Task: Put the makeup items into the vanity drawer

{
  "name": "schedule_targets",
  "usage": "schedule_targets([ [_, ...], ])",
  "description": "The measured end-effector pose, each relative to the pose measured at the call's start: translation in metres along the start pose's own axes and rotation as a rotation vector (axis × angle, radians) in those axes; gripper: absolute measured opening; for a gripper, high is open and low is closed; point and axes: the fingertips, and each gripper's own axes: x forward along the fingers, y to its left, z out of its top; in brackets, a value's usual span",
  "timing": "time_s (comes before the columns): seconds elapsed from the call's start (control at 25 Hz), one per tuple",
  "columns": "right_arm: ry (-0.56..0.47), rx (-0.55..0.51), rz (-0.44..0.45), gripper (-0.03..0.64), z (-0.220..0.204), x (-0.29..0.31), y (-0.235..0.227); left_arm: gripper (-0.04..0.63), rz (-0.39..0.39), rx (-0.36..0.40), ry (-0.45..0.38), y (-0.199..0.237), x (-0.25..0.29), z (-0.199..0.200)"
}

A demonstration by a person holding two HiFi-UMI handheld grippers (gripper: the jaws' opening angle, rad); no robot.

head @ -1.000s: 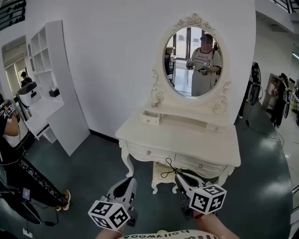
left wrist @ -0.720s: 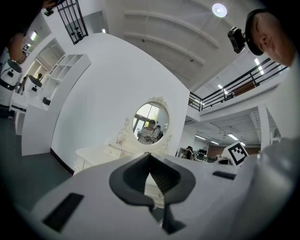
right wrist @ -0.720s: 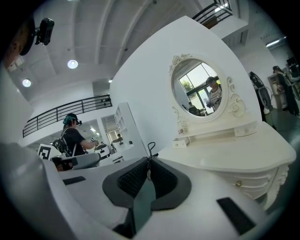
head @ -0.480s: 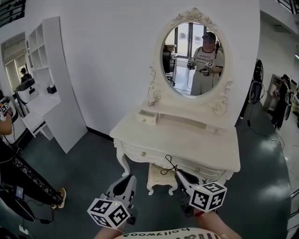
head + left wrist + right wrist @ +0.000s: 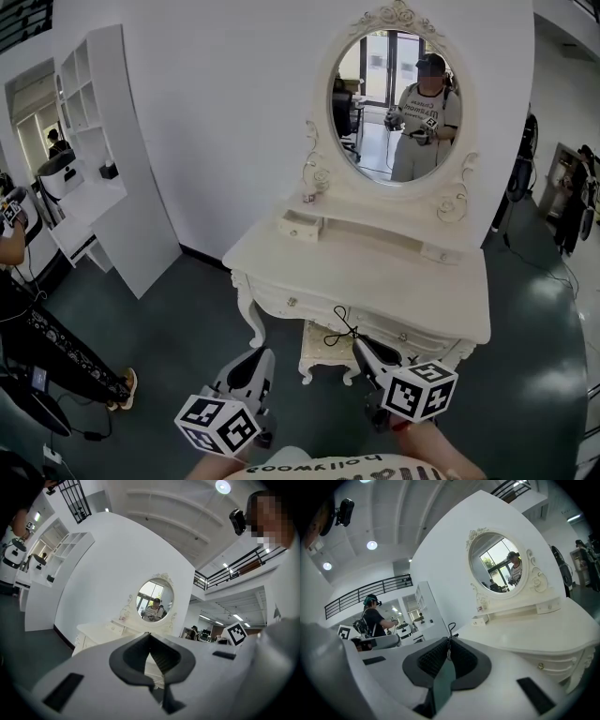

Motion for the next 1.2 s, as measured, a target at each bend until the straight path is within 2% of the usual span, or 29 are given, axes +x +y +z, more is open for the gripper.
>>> schedule_targets([
  [0.36, -0.022, 0.006, 0.0, 0.041, 0.007, 0.006, -0.009, 0.008, 0.019, 0.033, -0.029, 0.002, 0.005, 0.009],
  [0.56, 0.019, 0.027, 0.015, 0.041, -0.007, 0.015, -0.009, 0.008, 0.046, -0.005, 0.003, 0.012, 0.004, 0.0],
  [0.68, 0.035, 0.038, 0.019, 0.041, -0.012, 0.023, -0.011, 0.008, 0.054, -0.003, 0.013, 0.016, 0.006, -0.003],
  [1.2, 0.056, 0.056, 0.019, 0.041, -0.003, 0.091, -0.028, 0.008, 0.085, -0.034, 0.028, 0.074, 0.042, 0.004],
])
